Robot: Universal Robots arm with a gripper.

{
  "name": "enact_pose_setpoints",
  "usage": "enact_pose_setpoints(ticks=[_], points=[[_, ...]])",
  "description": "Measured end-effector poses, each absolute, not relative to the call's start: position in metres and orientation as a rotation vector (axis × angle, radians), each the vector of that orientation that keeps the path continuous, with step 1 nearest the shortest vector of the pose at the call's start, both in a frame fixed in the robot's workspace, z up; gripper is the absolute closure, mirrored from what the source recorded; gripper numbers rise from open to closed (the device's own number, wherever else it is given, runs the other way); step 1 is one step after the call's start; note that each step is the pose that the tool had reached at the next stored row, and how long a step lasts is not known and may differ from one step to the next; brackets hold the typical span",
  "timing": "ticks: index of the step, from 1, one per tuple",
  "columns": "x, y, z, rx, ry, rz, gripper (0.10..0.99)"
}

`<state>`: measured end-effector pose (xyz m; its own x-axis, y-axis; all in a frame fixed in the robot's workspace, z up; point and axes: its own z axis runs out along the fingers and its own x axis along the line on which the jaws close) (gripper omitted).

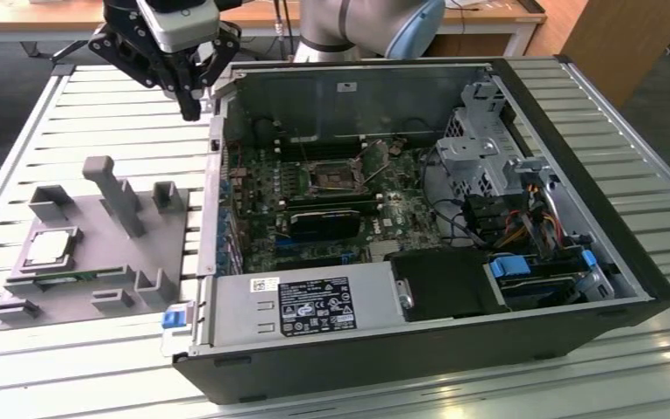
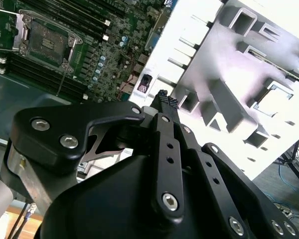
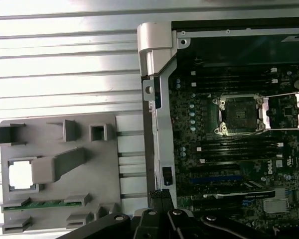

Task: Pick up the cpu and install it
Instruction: 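Reach for the cpu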

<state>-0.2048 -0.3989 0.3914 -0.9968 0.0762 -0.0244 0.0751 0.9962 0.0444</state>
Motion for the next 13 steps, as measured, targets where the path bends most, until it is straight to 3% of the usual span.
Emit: enact_pose_setpoints(ticks=[13], points=[[-0.2131, -0.3989, 0.3912, 0.118, 3.112, 0.068, 0.98]])
